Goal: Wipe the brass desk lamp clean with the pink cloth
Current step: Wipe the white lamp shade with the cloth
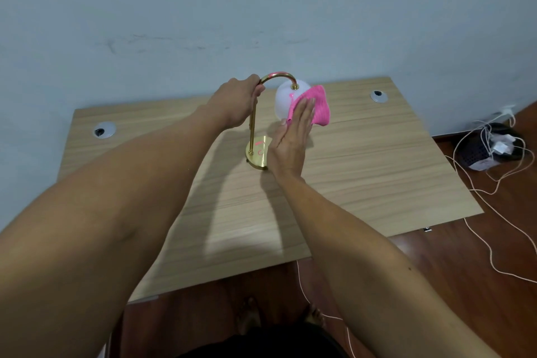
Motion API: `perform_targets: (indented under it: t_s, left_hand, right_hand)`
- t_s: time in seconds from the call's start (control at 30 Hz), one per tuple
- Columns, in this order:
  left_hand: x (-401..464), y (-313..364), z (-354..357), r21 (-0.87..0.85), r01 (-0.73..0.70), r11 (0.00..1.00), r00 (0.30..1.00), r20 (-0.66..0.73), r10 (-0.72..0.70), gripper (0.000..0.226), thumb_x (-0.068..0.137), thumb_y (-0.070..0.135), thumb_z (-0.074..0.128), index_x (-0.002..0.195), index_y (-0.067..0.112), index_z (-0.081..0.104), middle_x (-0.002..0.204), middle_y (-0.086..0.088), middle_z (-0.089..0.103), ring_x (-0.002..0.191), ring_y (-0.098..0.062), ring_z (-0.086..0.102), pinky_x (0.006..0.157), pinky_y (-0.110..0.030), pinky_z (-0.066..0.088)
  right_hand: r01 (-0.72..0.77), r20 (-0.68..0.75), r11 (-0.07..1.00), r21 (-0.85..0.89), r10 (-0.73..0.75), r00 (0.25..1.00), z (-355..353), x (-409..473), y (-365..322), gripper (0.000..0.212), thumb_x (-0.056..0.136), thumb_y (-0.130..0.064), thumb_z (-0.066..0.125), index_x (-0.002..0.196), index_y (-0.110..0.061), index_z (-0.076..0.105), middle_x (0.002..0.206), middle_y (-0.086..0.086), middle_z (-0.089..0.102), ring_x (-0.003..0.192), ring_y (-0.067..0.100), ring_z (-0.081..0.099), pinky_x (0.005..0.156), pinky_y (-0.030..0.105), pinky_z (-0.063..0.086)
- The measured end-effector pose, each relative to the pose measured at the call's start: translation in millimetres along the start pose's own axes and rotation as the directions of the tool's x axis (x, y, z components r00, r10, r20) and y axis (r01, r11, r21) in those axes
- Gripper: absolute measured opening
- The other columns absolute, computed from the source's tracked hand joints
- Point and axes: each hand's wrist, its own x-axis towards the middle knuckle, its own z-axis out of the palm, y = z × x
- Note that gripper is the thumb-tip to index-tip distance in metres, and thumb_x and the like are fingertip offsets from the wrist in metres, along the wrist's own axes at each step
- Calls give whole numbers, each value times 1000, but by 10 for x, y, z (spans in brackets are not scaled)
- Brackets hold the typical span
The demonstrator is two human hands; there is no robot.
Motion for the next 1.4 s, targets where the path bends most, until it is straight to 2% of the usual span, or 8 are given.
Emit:
perform_targets:
  t_s: [0.07,0.17,0.43,0.67,0.9,1.07,1.23,1.4]
  left_hand:
    - [-7,6,-15,3,1,1000,1000,5,-1,41,105,50,20,104,21,50,94,-12,67,80,-34,61,75,-51,54]
    - [-6,8,-40,-3,-8,1000,1000,11,8,41,106,47,22,105,18,51,94,-13,67,74,-32,60,69,-46,54]
    - [3,9,-54,-6,-26,1000,999,29,26,42,106,47,23,105,17,52,95,-12,68,73,-31,61,66,-42,51]
    - [2,2,-54,-4,-56,998,998,19,56,40,107,45,25,105,16,53,95,-12,69,72,-30,61,65,-40,50]
    - [20,-22,-50,-14,-63,998,998,19,63,41,106,46,25,105,16,53,95,-12,70,70,-30,62,66,-44,54]
    - [29,-41,-44,-9,-70,998,997,24,70,41,104,50,23,102,20,51,94,-10,71,74,-32,63,71,-48,55]
    - [22,-36,-43,-7,-63,998,998,26,63,42,104,50,23,103,19,51,96,-11,70,73,-32,62,68,-47,55]
    - [27,-30,-53,-7,-60,998,998,34,60,41,105,49,24,104,18,51,95,-10,71,71,-31,63,67,-46,55]
  right_hand:
    - [-12,-19,1000,-9,12,1000,16,24,-62,63,108,-27,25,164,0,19,174,18,15,163,32,9,132,50,10]
    - [172,66,965,-199,-162,985,-9,148,-76,61,108,-25,30,165,-3,23,174,15,19,163,33,10,132,52,9]
    - [549,377,697,-462,-405,833,-352,-34,411,61,109,-29,33,165,-5,26,173,10,25,161,32,18,129,57,19]
    - [533,384,688,-493,-377,843,-299,288,128,63,107,-30,35,165,-6,26,173,11,23,162,30,18,132,51,9]
    - [673,555,567,-474,-401,729,-479,141,352,63,109,-35,26,164,-5,27,173,11,23,162,26,18,130,52,18]
    - [645,523,582,-495,-393,756,-424,368,126,63,108,-34,29,163,-4,30,172,14,25,161,29,20,132,50,11]
    - [750,647,493,-440,-405,646,-535,208,345,63,109,-34,23,163,-2,30,172,14,26,162,26,18,132,49,12]
    - [681,544,588,-436,-430,720,-443,487,62,61,108,-31,31,162,-2,33,170,17,30,160,29,24,131,52,17]
